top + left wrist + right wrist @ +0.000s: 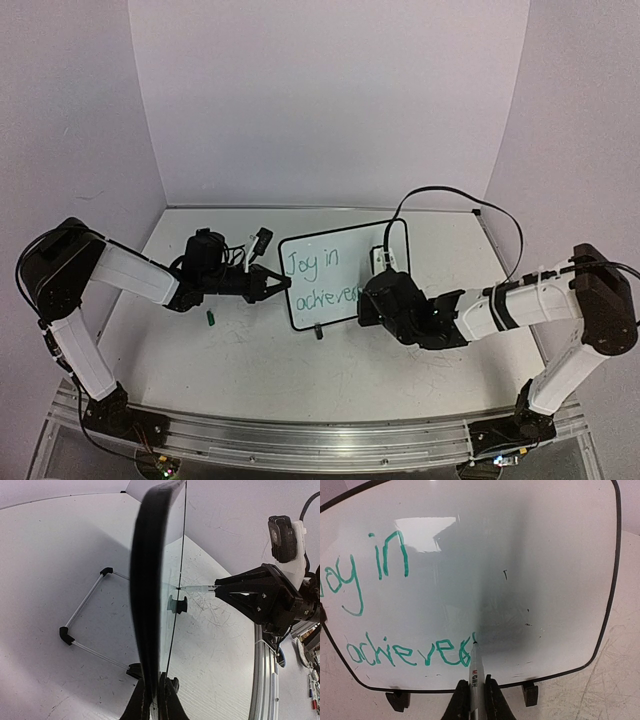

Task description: Write a sentence on the whiteboard

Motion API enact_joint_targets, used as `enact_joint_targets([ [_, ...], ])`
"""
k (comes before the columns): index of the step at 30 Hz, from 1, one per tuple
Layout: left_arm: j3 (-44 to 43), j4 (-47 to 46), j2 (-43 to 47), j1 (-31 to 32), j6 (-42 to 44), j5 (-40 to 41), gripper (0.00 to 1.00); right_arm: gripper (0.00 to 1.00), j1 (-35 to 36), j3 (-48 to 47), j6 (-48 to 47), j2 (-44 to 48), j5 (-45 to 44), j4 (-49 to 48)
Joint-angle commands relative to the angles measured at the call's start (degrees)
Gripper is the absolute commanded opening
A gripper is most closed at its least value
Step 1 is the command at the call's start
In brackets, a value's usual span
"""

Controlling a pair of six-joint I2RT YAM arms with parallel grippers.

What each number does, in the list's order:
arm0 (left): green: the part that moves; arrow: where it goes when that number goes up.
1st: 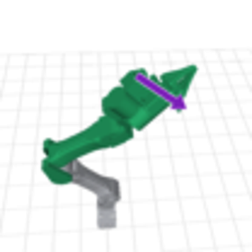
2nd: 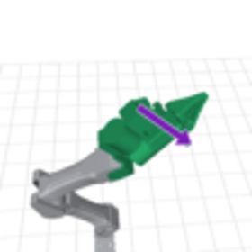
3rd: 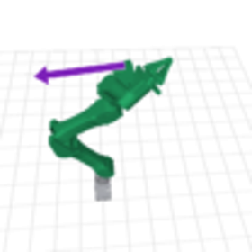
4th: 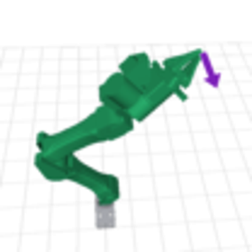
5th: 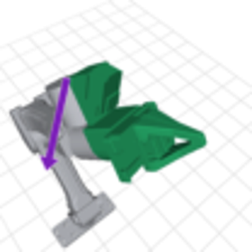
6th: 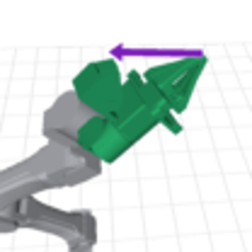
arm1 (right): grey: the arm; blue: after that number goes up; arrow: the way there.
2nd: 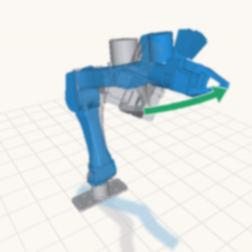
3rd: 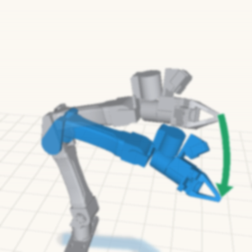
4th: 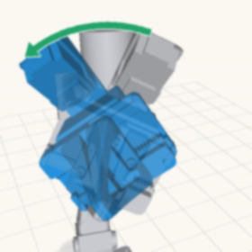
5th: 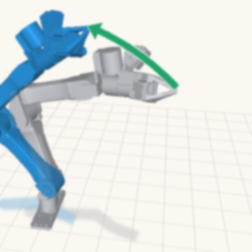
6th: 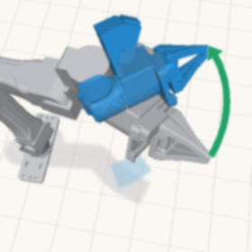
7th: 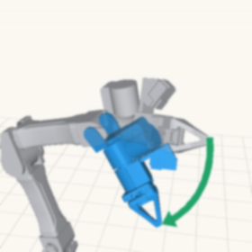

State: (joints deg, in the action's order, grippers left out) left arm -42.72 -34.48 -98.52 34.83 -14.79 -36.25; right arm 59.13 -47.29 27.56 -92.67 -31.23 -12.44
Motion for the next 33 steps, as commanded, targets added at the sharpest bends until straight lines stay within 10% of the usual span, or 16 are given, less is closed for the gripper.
enact_joint_targets([
  [1,-1.6,1.2,0.8,0.2,2.5,1.4,0.00,0.00,-0.9,-1.5,-0.3,1.9,-2.6,-1.2],
  [33,-1.6,1.3,0.8,0.2,2.6,1.4,0.00,0.00,-1.0,3.7,5.7,-2.0,0.8,-0.7],
])
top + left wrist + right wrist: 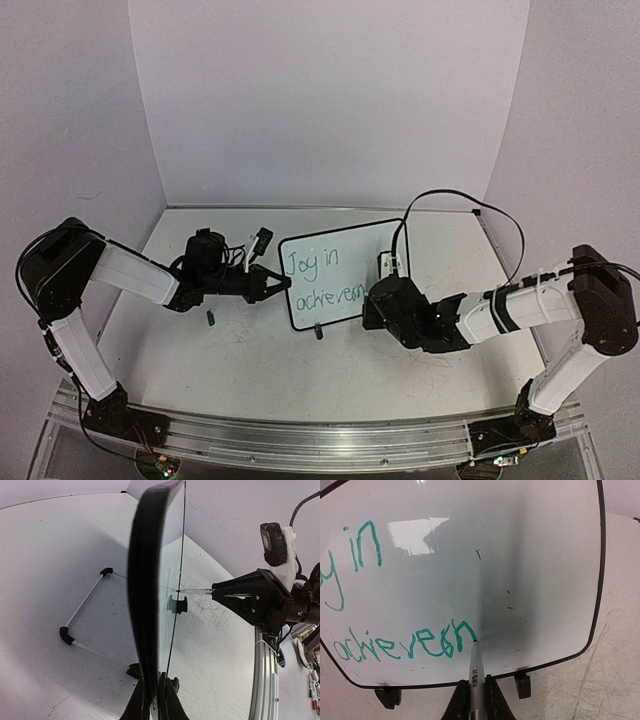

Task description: Write a sentence on the whiteboard

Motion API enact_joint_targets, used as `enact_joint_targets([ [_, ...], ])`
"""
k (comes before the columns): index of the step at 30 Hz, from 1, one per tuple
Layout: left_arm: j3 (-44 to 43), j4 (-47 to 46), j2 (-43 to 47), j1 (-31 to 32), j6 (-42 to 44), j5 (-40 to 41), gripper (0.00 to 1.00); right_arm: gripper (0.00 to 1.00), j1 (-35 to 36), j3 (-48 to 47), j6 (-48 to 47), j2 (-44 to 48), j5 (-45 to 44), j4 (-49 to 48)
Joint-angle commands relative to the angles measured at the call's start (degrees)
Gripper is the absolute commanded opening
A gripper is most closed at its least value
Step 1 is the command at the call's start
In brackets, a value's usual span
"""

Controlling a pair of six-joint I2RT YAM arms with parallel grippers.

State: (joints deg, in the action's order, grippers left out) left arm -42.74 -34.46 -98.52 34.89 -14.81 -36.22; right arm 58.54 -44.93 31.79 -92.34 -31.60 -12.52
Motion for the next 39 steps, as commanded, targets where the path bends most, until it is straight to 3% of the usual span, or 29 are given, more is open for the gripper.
enact_joint_targets([
  [1,-1.5,1.3,0.9,0.2,2.6,1.4,0.00,0.00,-0.4,1.5,1.8,-2.5,1.3,-0.8],
  [18,-1.5,1.4,1.0,0.2,2.7,1.5,0.00,0.00,-1.2,3.2,0.1,6.4,1.9,-2.4],
  [39,-1.5,1.5,0.9,0.3,2.8,1.5,0.00,0.00,-2.9,2.4,-1.2,2.7,4.4,-5.6],
])
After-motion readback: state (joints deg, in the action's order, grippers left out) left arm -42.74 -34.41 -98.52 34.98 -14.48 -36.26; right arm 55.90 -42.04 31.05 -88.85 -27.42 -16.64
